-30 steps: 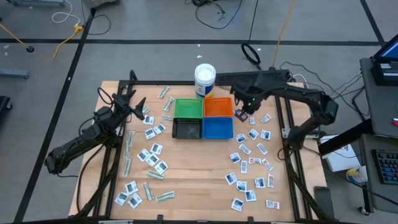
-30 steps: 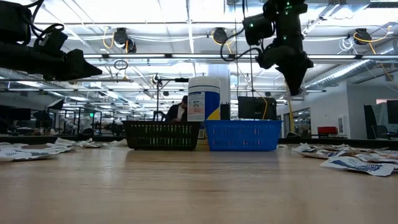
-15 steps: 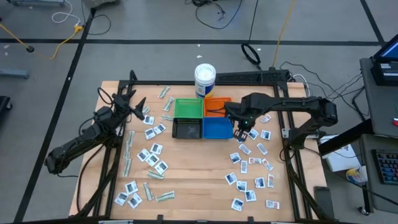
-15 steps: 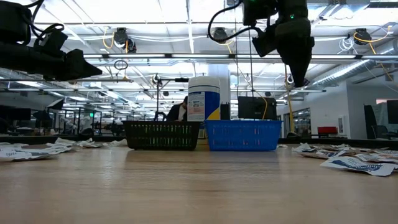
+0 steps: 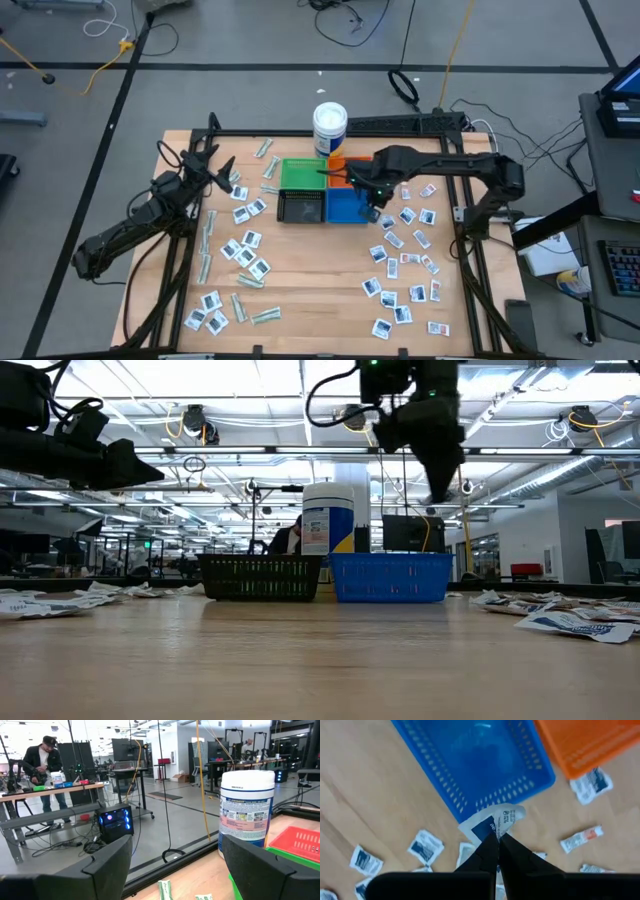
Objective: Pick & Place First Aid Supplies
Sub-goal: Put the blue alcohol pad into the blue basket
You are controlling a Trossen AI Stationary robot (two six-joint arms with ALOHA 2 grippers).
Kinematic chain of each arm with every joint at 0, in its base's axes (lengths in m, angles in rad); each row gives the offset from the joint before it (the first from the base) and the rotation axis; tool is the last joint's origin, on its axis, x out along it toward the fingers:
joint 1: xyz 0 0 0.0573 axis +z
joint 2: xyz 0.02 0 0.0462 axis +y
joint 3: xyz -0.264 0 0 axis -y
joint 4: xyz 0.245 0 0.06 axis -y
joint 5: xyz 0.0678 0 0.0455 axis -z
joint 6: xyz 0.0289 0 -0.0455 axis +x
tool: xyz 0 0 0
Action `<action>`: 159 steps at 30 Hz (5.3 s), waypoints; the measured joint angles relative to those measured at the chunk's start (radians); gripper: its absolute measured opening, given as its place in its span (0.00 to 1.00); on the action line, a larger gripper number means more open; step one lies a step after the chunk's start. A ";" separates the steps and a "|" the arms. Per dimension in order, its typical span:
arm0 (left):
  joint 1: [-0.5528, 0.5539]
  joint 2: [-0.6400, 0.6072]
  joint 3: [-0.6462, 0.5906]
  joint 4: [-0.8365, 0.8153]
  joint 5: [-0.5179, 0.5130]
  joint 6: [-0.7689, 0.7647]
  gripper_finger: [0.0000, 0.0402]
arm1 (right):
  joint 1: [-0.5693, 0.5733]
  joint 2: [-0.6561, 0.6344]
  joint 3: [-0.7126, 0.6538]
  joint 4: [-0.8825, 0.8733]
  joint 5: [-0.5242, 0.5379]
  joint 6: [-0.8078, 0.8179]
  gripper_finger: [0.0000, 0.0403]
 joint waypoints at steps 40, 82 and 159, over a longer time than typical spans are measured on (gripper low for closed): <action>0.000 0.000 0.000 0.000 0.000 0.000 0.77 | 0.000 0.266 -0.025 0.368 0.004 -0.001 0.05; 0.000 0.000 0.000 0.000 0.000 0.000 0.77 | -0.437 0.109 -0.013 0.140 -0.018 -0.094 0.40; 0.000 0.000 0.000 0.000 0.000 0.000 0.77 | -0.490 -0.140 -0.413 0.341 0.005 0.194 0.00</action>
